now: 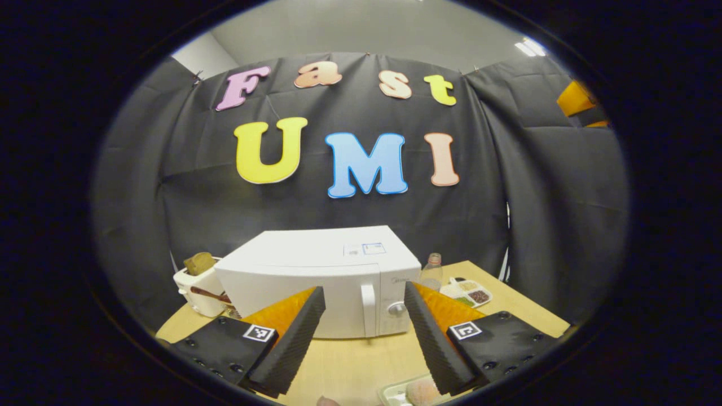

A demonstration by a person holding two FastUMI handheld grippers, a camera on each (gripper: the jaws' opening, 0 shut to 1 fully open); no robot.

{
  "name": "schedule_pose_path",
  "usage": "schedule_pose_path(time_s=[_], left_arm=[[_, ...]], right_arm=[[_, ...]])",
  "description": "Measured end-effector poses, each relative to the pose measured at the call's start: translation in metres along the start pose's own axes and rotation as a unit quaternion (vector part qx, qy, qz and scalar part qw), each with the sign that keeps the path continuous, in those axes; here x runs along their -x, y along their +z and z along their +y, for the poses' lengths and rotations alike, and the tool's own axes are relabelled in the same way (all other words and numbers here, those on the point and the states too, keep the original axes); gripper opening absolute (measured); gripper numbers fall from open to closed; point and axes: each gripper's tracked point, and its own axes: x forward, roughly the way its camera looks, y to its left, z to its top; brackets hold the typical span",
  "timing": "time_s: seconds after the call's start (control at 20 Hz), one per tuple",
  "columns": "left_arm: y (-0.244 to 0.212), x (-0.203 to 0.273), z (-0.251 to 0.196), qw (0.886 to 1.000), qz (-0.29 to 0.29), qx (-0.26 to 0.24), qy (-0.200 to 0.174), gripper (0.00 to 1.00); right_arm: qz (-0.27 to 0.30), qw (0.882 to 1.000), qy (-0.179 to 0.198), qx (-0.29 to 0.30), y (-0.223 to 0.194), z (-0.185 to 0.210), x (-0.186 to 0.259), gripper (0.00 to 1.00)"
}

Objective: Open the microwave oven with the left hand, put the food in, and close the microwave oven.

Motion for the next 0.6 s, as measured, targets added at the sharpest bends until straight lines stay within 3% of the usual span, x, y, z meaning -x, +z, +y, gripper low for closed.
schedule_pose_path(time_s=[0.35, 0.55, 0.6], left_arm=[[-0.093, -0.088, -0.002, 0.998, 0.062, 0.027, -0.015, 0.95], [-0.121, -0.130, -0.008, 0.996, 0.081, 0.022, -0.020, 0.97], [-0.122, -0.139, -0.009, 0.997, 0.078, 0.021, -0.021, 0.93]], right_arm=[[0.036, 0.999, -0.020, 0.030, -0.020, 0.008, -0.011, 0.96], [0.045, 0.998, -0.031, 0.033, -0.025, 0.005, -0.011, 0.96], [0.048, 0.998, -0.033, 0.033, -0.027, 0.004, -0.012, 0.96]])
